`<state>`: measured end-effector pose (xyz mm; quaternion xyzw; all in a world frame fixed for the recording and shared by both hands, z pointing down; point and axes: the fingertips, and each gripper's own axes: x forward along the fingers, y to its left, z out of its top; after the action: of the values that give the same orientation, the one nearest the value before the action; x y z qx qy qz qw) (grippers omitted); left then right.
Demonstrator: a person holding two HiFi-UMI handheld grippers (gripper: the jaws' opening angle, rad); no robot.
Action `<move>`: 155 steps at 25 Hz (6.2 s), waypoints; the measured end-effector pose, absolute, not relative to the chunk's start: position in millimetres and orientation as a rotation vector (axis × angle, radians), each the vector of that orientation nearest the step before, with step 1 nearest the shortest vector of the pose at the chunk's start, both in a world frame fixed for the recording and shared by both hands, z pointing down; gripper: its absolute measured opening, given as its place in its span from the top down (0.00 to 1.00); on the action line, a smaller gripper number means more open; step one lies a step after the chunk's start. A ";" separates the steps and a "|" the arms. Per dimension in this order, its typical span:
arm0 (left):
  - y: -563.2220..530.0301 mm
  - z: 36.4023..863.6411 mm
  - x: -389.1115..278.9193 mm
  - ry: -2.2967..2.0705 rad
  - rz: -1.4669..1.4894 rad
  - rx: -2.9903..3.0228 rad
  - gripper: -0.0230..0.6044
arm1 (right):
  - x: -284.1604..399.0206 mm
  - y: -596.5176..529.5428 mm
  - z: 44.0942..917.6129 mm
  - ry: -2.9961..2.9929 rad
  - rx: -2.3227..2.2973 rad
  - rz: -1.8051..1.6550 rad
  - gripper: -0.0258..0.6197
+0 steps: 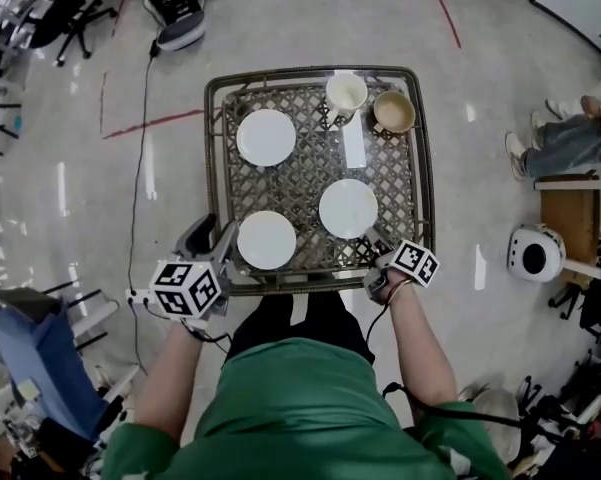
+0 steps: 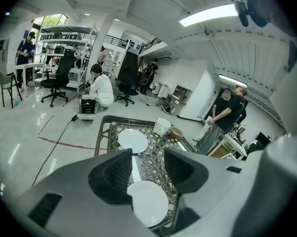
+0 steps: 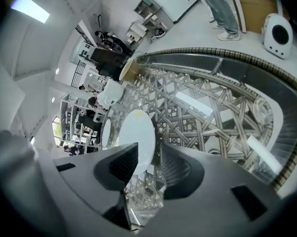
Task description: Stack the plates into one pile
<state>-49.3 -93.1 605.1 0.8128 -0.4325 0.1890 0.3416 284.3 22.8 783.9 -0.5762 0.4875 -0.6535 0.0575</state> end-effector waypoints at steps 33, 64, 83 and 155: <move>-82.6 598.1 -94.9 -1.258 0.423 2.023 0.65 | 272.7 -20.4 750.7 1.572 -1.760 -1.862 0.91; -75.7 596.8 -160.0 -1.431 0.437 1.896 0.65 | 157.8 -185.2 708.6 1.764 -1.331 -1.805 0.91; -91.5 608.7 -151.0 -1.410 0.498 1.866 0.65 | 116.6 -246.8 739.6 1.755 -1.268 -1.875 0.91; -78.1 613.4 -98.2 -1.160 0.481 2.130 0.65 | 160.2 -89.6 464.9 2.657 -1.841 -0.654 0.61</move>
<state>-98.2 -78.1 613.4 0.8137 -0.4431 0.1838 0.3284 160.2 -89.6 464.9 -0.5565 0.8032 -0.1976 -0.0784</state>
